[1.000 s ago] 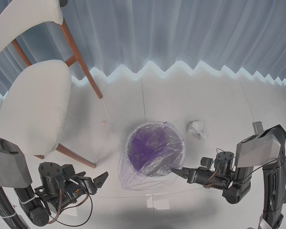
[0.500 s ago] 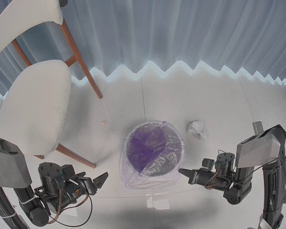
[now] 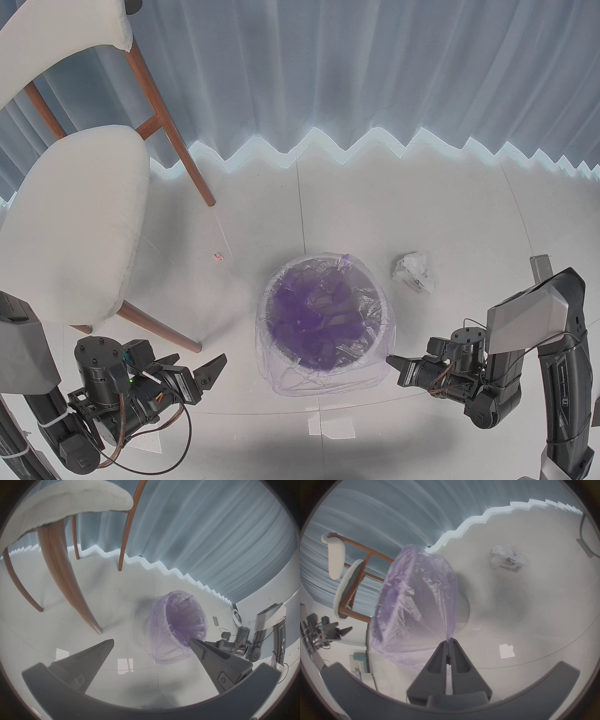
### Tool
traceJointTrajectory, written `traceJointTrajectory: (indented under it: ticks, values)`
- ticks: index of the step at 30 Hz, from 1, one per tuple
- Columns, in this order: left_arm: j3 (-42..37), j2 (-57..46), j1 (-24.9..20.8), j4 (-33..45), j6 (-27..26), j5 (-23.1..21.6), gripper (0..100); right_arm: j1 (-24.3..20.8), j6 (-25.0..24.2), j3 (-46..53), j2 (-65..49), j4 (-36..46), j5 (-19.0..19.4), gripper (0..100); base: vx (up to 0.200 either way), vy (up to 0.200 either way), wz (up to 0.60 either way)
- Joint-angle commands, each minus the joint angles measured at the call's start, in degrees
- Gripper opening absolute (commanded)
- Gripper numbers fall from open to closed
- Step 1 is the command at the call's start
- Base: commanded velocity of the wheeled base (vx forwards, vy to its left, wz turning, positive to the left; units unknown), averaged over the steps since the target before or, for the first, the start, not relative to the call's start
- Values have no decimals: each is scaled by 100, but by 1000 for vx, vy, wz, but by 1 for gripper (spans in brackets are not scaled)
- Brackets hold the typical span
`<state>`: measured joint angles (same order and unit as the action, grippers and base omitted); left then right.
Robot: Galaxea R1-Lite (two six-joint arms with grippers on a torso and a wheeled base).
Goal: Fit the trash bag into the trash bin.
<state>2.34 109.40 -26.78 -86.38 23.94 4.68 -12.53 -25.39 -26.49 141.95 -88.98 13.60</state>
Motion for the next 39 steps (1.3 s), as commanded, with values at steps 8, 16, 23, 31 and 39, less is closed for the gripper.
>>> traceJointTrajectory:
  ticks: [8, 16, 23, 31, 39]
  values:
    - [74, -534, -38, -1, -4, -20, 100, 251, -1, -515, 501, 698, -262, 0, 0, 0, 0]
    - [91, -894, -29, -1, -12, -11, 100, 322, 43, -664, 465, 926, -359, 0, 0, 0, 0]
    - [144, -1263, 6, -1, -21, -2, 100, 322, 52, -656, 465, 909, -359, 100, 0, 0, 0]
    - [-173, -1799, 24, 7, -188, 6, 100, 181, 61, 531, -176, 153, -350, 100, 0, 0, 0]
    - [-234, -2625, 261, 7, -338, -2, 100, 190, 70, 1717, -1600, -102, -350, 100, 0, 0, 0]
